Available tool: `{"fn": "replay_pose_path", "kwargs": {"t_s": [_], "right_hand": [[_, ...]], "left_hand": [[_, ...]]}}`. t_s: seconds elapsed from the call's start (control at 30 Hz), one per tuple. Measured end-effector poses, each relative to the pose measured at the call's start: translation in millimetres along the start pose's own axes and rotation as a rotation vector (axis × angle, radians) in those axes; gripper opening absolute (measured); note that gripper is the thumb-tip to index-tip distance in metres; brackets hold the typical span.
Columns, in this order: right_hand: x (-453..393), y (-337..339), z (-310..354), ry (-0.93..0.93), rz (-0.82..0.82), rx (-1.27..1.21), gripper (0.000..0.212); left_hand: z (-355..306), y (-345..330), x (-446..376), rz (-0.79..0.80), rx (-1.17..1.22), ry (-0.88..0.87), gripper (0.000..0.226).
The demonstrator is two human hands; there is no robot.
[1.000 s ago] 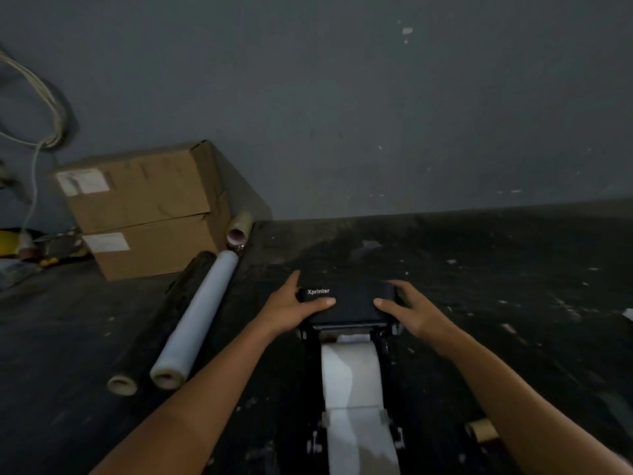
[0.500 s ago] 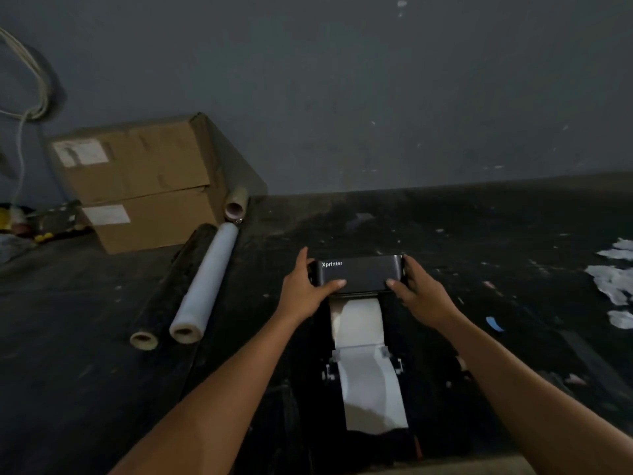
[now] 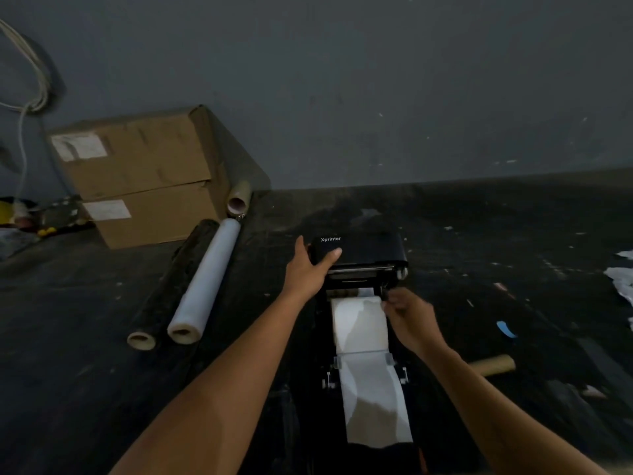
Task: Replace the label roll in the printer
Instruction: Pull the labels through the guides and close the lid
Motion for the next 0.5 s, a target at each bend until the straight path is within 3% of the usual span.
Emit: {"fn": "replay_pose_path", "kwargs": {"t_s": [0.1, 0.17, 0.33, 0.5], "right_hand": [[-4.7, -26.5, -18.1, -0.115, 0.152, -0.034, 0.043], [-6.4, -38.2, -23.7, -0.135, 0.216, -0.029, 0.050], [-8.9, -47.0, -30.7, -0.131, 0.220, 0.027, 0.041], [-7.5, -56.1, -41.6, -0.149, 0.286, 0.059, 0.047]], "left_hand": [[0.1, -0.1, -9.8, -0.007, 0.032, 0.025, 0.101], [3.3, -0.8, -18.5, 0.003, 0.058, 0.050, 0.108], [6.8, -2.5, -30.5, 0.010, 0.106, 0.062, 0.116], [2.9, -2.2, -28.5, 0.022, 0.116, 0.064, 0.110]]}}
Point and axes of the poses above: each hand's wrist, its own x-axis away from the middle knuckle, its own y-axis out of the back of the hand, z = x × y, the point moved 10 cm from there along -x, towards the middle knuckle, and after that the axes turned 13 degrees about y, right-handed, at the moved point
